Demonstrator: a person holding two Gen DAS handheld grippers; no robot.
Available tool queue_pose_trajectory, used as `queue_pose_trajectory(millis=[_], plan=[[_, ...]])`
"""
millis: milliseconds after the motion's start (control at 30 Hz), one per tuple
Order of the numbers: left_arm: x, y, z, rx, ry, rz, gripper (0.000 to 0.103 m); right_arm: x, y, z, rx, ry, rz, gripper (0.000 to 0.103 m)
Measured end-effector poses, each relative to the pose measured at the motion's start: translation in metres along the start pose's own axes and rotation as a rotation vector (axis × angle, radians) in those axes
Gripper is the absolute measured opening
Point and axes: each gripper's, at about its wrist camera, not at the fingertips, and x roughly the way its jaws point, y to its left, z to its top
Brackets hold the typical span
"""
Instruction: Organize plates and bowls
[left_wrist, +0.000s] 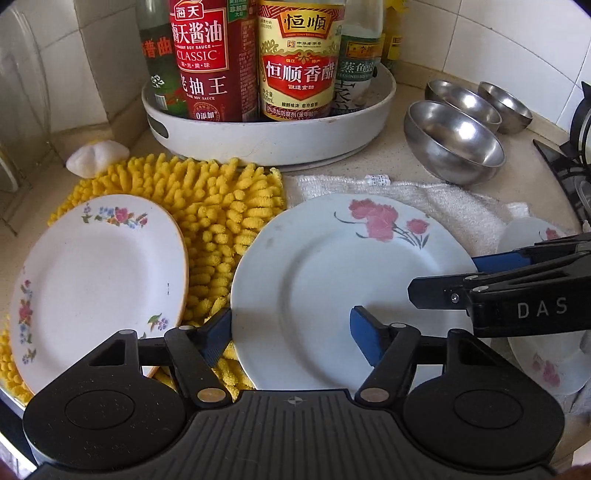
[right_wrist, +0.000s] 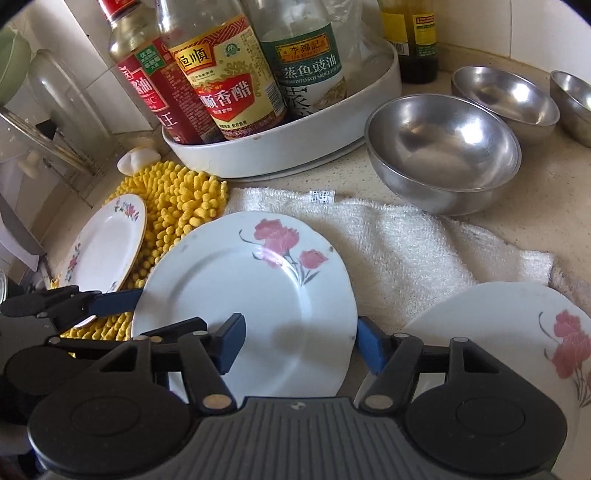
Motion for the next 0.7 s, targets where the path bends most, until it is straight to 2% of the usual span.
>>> queue_pose_trajectory(millis=[167, 467, 700], plan=[[-0.004, -0.001, 0.002, -0.023, 0.002, 0.014, 0.073, -0.007, -0.001, 0.004, -0.004, -0.032, 0.022, 0.078], [-0.022, -0.012, 0.007, -0.055, -0.022, 0.05, 0.073, -0.025, -0.011, 0.005, -0.006, -0.03, 0.064, 0.078], [-0.008, -0.02, -0.003, -0.049, 0.028, 0.056, 0.073, -0.008, -0.018, 0.0, 0.001, 0.003, 0.074, 0.078]])
